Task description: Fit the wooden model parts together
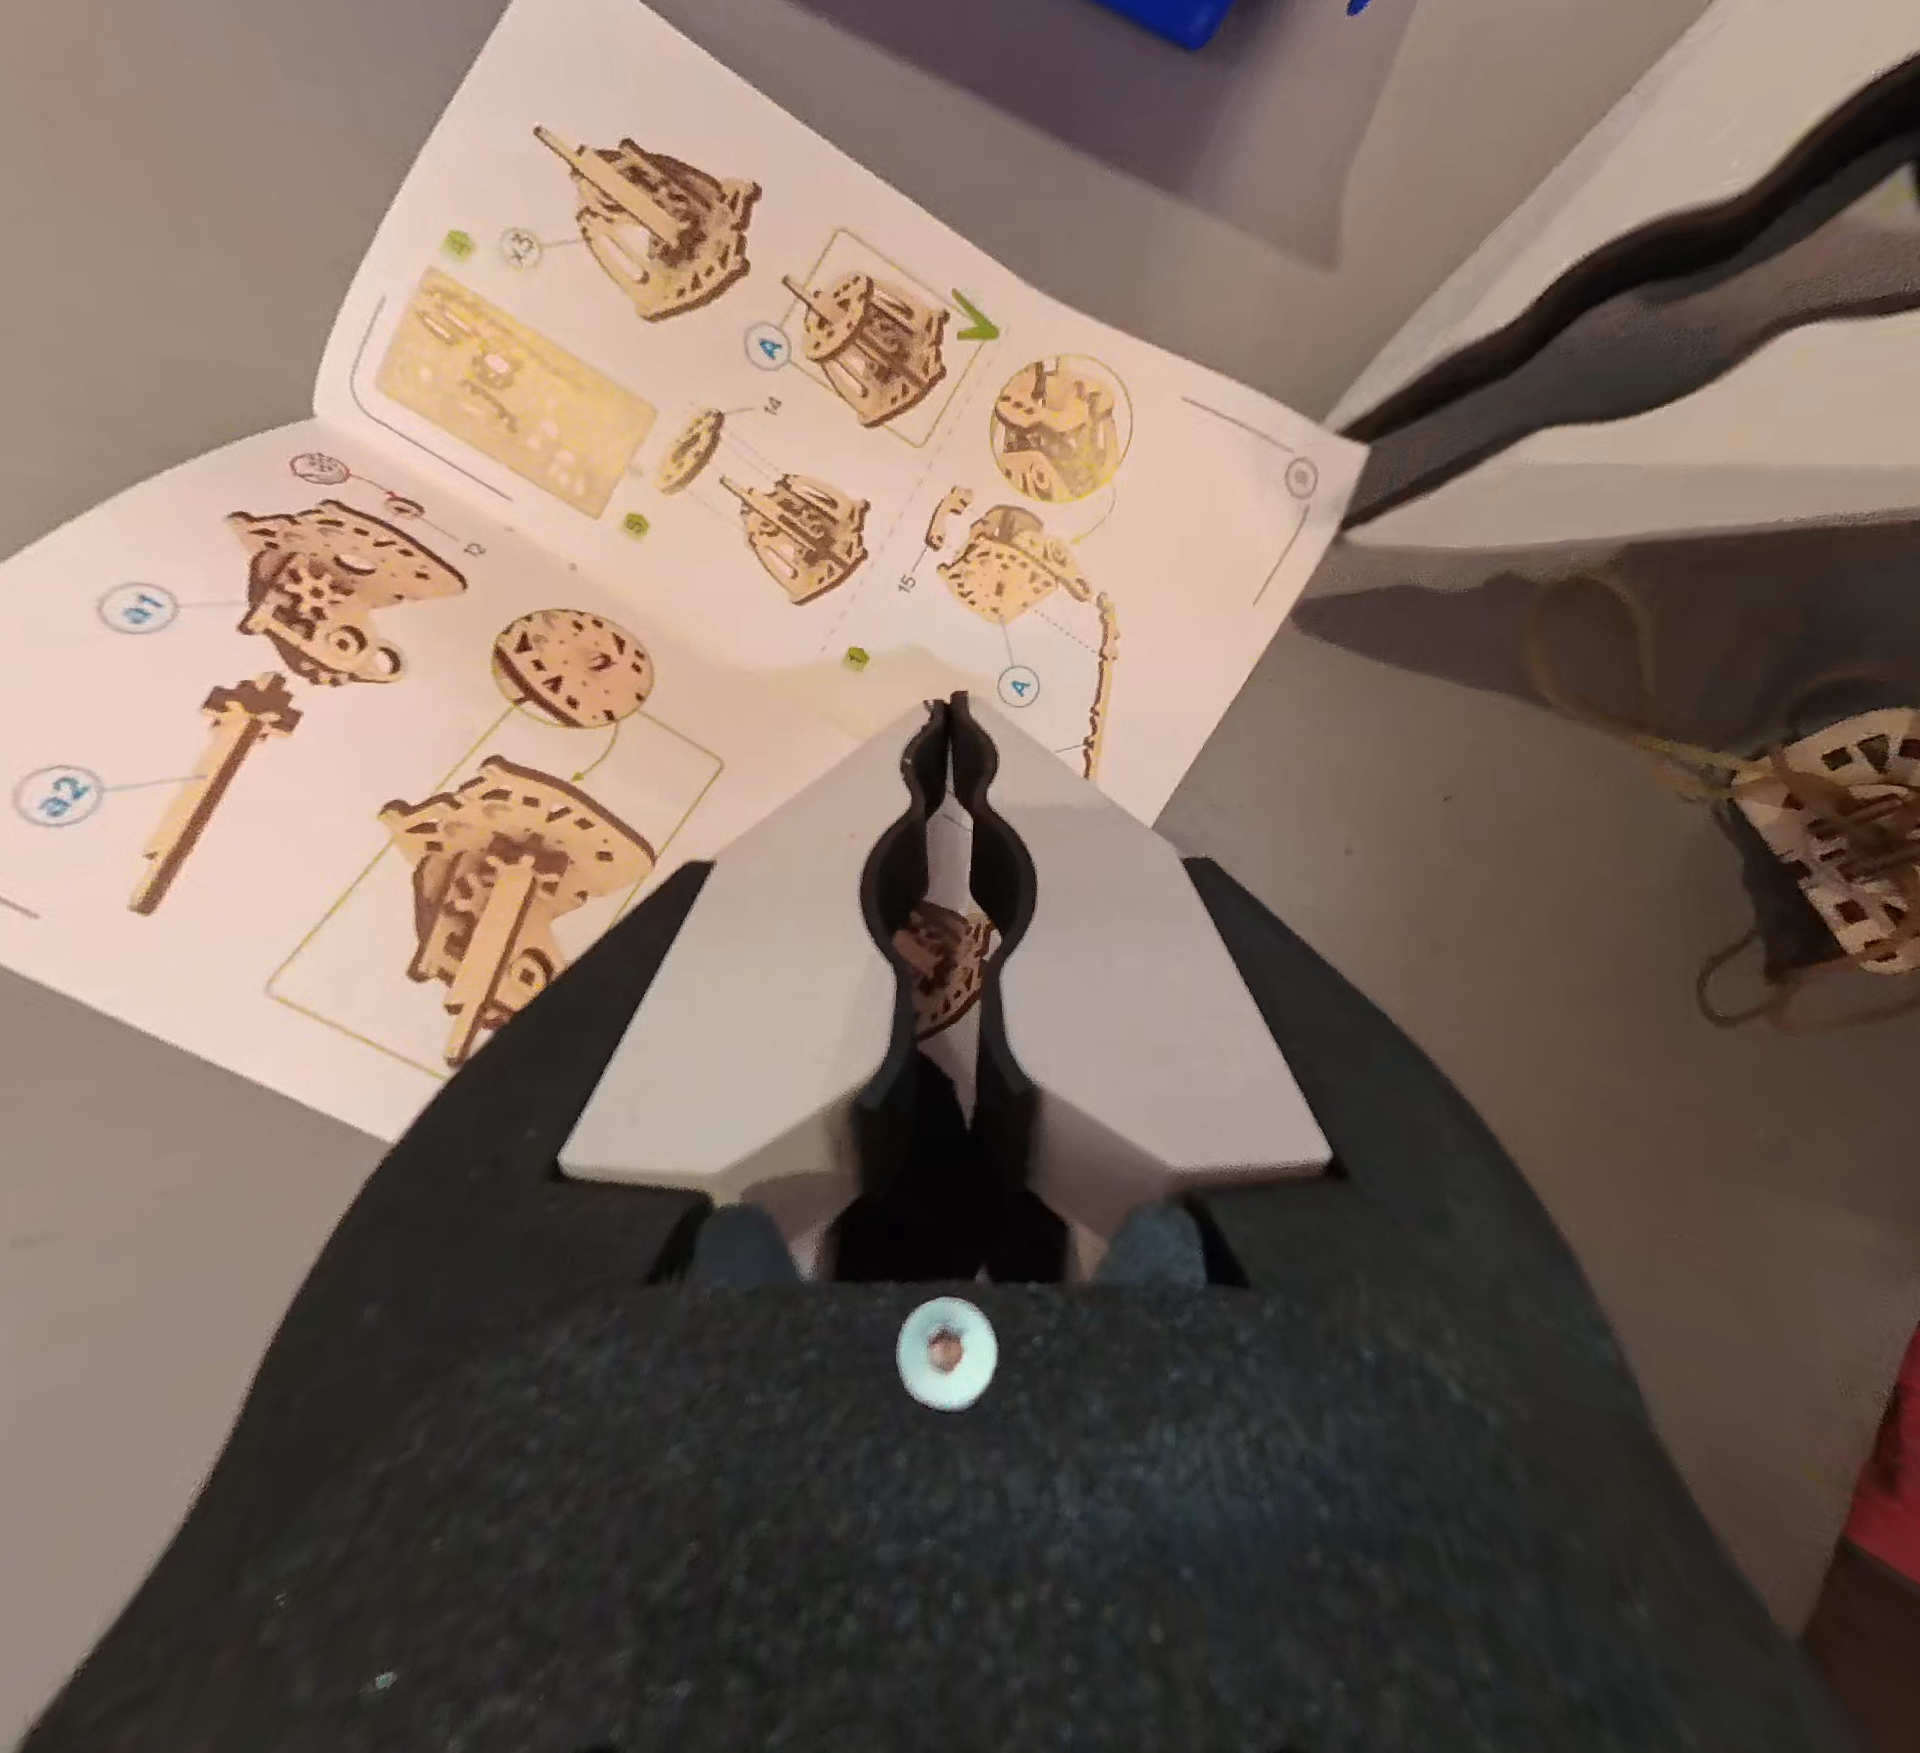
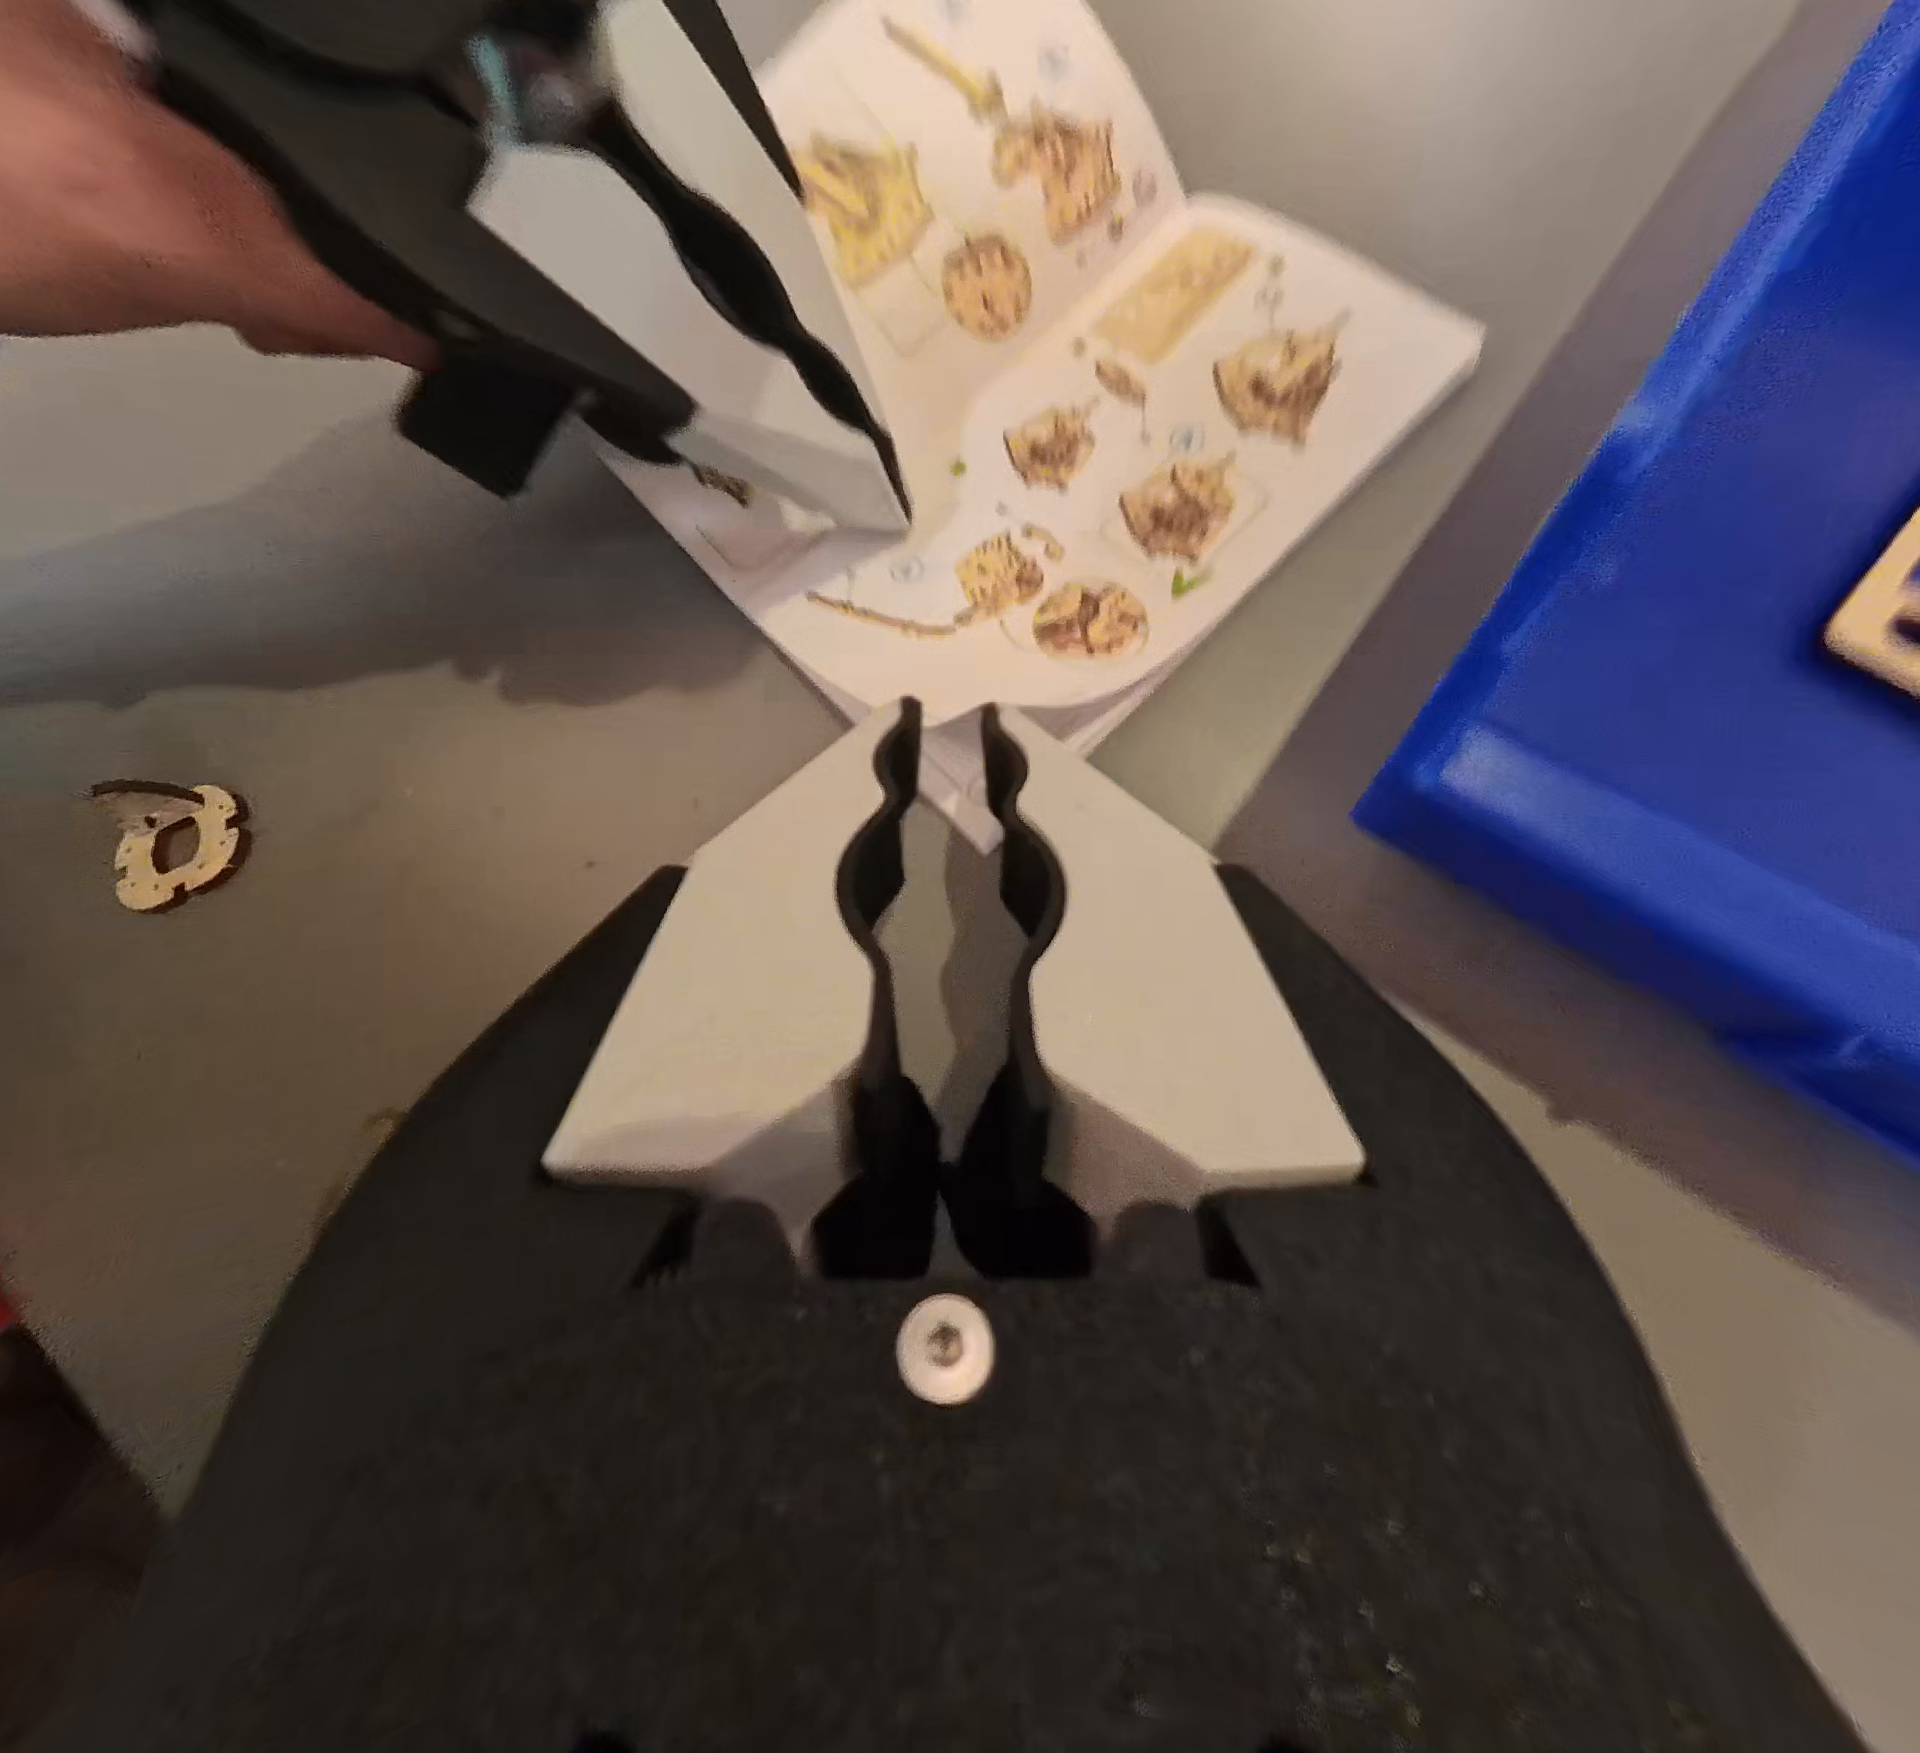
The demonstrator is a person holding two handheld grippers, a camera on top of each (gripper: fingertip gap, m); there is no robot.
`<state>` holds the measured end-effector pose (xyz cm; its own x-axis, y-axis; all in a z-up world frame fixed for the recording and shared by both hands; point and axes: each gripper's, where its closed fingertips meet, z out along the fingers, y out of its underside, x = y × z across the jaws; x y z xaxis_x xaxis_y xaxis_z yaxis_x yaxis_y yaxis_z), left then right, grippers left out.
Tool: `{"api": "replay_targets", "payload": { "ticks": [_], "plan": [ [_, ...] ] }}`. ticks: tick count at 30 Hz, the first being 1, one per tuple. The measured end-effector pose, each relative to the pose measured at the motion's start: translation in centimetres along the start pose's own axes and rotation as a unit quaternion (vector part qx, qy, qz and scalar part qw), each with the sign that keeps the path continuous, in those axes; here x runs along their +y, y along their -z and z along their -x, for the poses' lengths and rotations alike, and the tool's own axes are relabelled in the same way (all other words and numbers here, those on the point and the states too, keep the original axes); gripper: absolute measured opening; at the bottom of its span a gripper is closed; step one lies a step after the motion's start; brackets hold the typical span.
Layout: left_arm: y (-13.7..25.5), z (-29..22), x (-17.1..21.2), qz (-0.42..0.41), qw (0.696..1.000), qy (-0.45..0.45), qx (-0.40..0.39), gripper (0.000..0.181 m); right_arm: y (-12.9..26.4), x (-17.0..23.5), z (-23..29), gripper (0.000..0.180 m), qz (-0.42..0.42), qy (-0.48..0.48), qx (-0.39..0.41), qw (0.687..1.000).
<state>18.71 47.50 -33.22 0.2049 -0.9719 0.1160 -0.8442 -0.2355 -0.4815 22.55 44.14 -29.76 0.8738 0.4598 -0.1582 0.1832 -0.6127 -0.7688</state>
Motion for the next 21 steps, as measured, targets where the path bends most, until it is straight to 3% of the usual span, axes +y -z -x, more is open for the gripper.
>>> {"api": "replay_targets", "payload": {
  "ticks": [5, 7, 10, 17, 21],
  "plan": [
    [0.0, -0.1, 0.0, -0.014, 1.0, 0.016, 0.008, 0.0, 0.9, -2.6, -0.6, 0.009, -0.102, 0.102, 0.041, 0.989],
    [0.0, -0.1, -0.1, -0.014, 1.0, 0.017, 0.008, 0.0, 1.1, -2.6, -1.4, 0.0, -0.096, 0.108, 0.077, 0.987],
    [0.0, -0.1, -0.1, -0.015, 1.0, 0.02, 0.01, 0.0, -0.5, -1.2, -0.9, 0.001, -0.051, 0.088, 0.045, 0.994],
    [0.5, -0.5, -0.3, -0.037, 0.998, 0.034, 0.035, 0.003, 0.1, 0.6, -1.7, 0.029, -0.018, 0.018, -0.002, 1.0],
    [2.4, -0.3, -0.6, -0.07, 0.996, 0.047, 0.024, 0.007, 0.6, 1.6, -0.8, 0.03, 0.002, 0.023, -0.044, 0.999]
  ]
}}
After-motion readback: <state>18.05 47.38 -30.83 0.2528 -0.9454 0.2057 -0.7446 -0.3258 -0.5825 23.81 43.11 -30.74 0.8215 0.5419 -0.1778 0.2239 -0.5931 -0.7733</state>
